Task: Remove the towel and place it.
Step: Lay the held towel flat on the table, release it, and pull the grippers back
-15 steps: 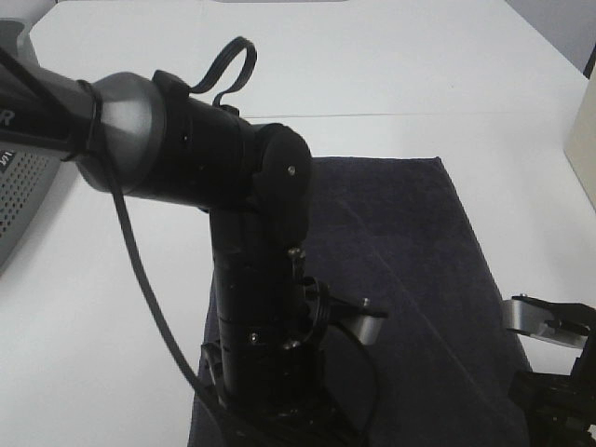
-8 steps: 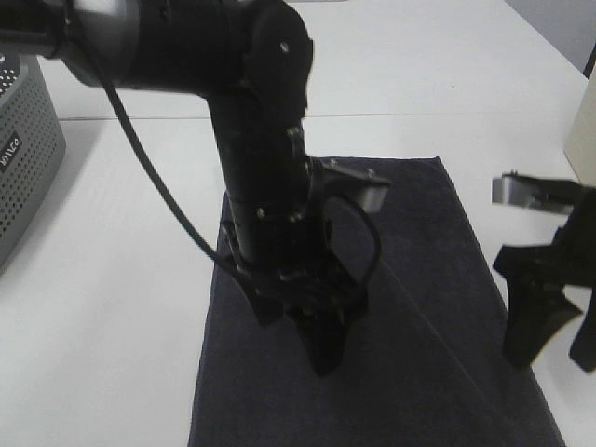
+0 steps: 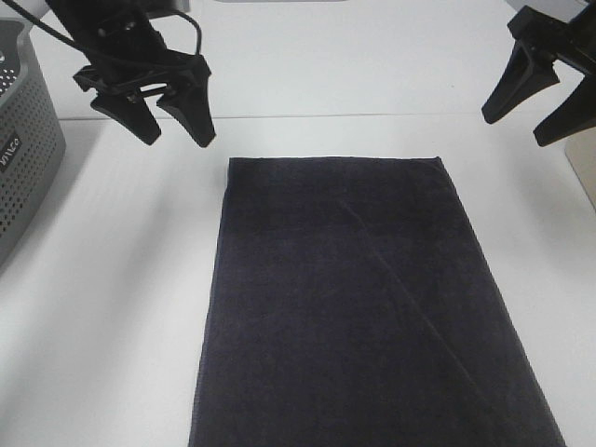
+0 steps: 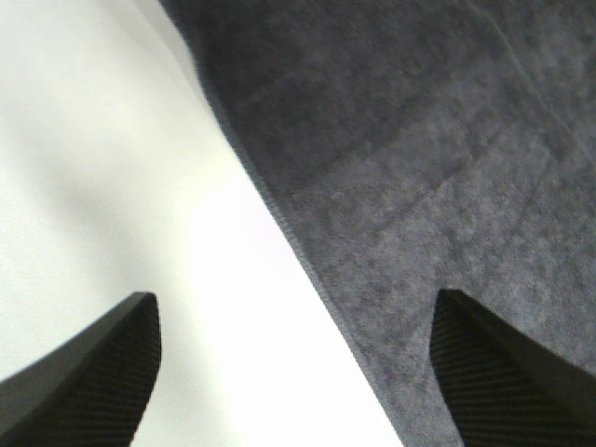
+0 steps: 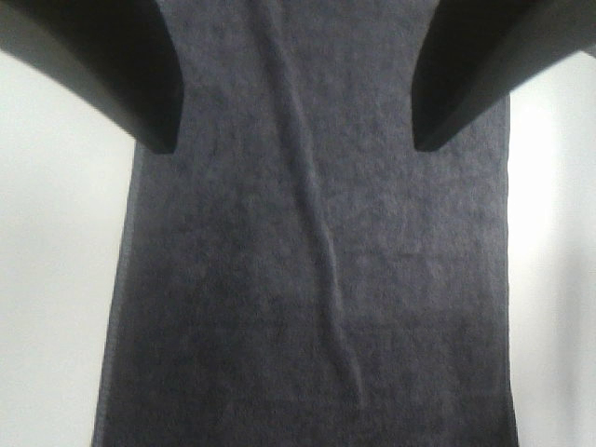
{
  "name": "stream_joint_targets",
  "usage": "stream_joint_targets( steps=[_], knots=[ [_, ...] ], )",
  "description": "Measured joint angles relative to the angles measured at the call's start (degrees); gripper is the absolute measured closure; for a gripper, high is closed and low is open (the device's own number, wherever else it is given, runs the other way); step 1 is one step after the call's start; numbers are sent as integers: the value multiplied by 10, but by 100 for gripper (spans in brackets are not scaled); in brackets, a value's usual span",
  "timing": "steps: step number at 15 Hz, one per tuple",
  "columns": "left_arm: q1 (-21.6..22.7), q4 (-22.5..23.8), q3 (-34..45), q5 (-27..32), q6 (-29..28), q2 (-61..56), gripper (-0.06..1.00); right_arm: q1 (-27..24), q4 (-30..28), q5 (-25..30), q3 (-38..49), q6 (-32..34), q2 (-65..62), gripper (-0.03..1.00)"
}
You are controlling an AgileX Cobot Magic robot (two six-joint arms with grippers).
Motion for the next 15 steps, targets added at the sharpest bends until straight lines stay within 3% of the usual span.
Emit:
stream_joint_targets(
  steps=[2, 4, 6, 9, 11, 15],
  knots=[
    [32, -1, -5, -7, 2, 5, 17, 0, 3, -33, -5, -6, 11, 29],
    [57, -4, -7, -13, 13, 32, 12, -1, 4, -6, -55, -33, 66, 29],
    [66, -21, -33, -36, 23, 73, 10, -1, 4, 43, -154, -49, 155, 29],
    [66, -105, -132, -52, 57, 178, 10, -17, 22, 50, -372, -53, 320, 29],
    [66, -133, -203, -52, 60, 245, 10, -28, 45, 50, -437, -53, 378, 29],
    [66, -187, -311, -52, 60, 338, 10, -34, 52, 52, -451, -60, 438, 29]
  ],
)
